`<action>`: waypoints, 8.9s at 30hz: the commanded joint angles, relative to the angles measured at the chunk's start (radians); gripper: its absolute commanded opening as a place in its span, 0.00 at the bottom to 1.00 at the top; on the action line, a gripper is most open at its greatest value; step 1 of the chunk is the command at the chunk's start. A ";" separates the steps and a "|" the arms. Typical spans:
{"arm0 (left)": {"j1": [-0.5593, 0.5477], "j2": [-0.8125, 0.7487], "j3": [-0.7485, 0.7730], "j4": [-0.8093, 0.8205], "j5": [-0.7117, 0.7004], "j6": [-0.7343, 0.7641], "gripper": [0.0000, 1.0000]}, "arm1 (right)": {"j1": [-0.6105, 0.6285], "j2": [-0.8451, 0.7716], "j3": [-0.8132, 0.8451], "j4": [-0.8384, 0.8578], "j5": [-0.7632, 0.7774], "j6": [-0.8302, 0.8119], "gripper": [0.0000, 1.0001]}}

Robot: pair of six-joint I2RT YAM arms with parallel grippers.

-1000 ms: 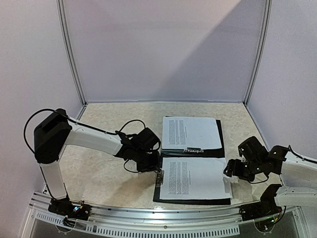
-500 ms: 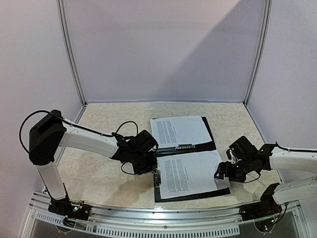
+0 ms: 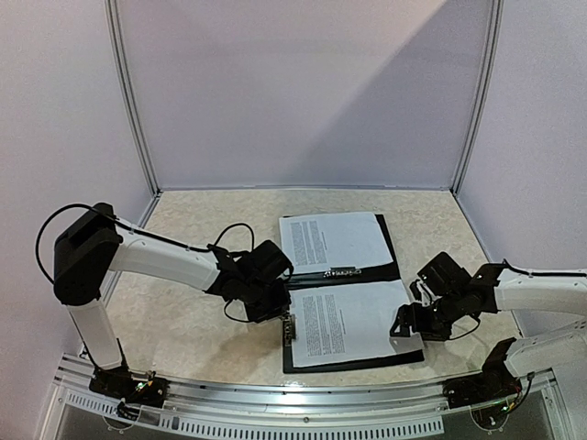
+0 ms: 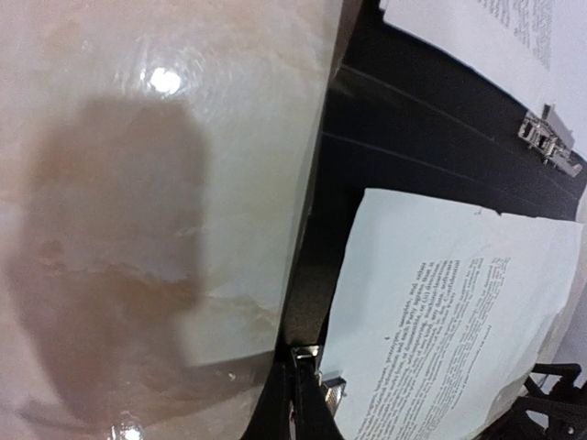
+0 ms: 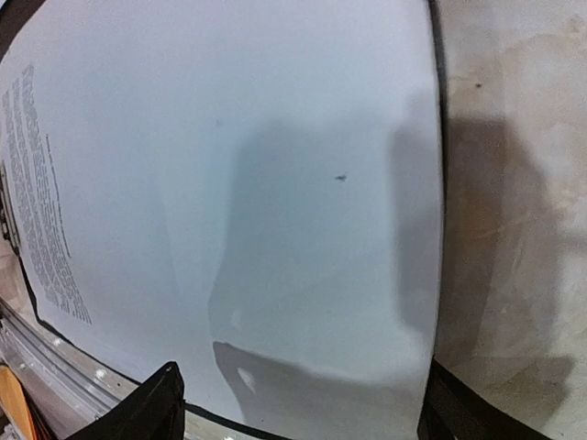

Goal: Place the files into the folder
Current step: Clamp the file and folder with some files.

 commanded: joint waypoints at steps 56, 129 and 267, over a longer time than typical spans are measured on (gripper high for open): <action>-0.038 -0.001 0.069 0.037 0.041 -0.033 0.19 | 0.058 0.018 0.344 -0.322 0.375 -0.105 0.99; 0.043 -0.046 0.046 -0.001 -0.007 0.229 0.27 | 0.284 0.644 0.484 0.591 -0.346 0.335 0.26; 0.004 0.286 0.213 -0.068 0.039 0.300 0.00 | 0.283 0.629 0.151 0.446 -0.223 0.249 0.01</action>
